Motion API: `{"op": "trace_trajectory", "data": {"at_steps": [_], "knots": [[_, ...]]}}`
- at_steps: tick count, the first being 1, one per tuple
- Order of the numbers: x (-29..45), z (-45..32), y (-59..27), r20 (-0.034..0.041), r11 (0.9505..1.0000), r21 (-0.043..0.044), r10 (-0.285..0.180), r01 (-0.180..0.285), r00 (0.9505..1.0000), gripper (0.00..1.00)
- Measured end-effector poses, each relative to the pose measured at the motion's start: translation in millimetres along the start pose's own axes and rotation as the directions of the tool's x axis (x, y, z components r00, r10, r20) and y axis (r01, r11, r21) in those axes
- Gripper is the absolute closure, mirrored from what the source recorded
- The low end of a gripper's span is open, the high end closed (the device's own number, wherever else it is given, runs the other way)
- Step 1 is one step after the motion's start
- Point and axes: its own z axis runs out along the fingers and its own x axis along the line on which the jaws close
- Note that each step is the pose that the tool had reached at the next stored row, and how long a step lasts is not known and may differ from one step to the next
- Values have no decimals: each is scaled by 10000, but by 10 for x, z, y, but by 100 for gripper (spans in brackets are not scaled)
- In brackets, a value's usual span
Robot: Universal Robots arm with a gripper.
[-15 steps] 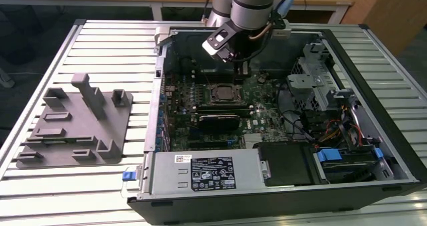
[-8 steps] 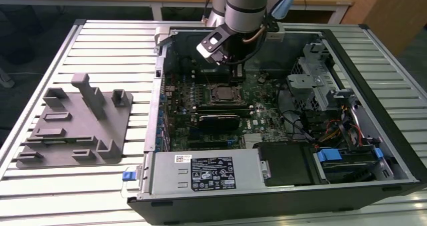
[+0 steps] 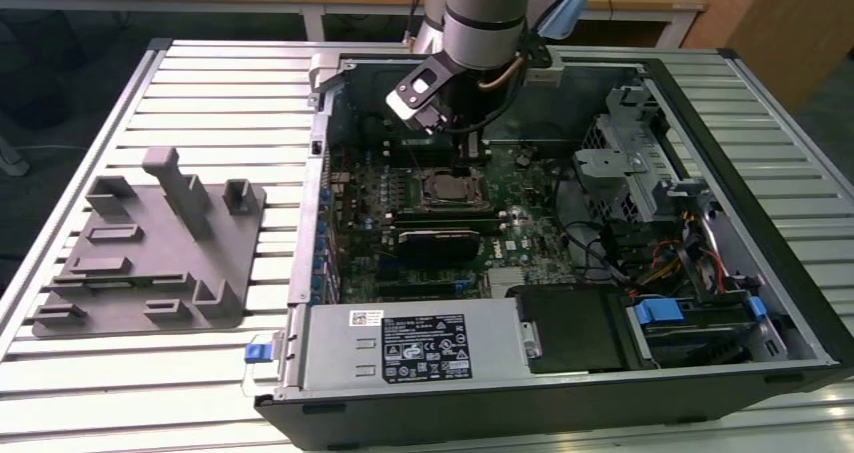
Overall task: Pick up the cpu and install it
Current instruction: 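Close the cpu cover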
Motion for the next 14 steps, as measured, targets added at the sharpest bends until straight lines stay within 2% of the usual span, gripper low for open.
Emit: {"op": "trace_trajectory", "data": {"at_steps": [7, 14], "knots": [[-1, -1, -1, 4, 10000, 1, -18, 18, 10000, 89], [-1, -1, -1, 5, 9981, 4, -624, 624, 9981, 89]]}}
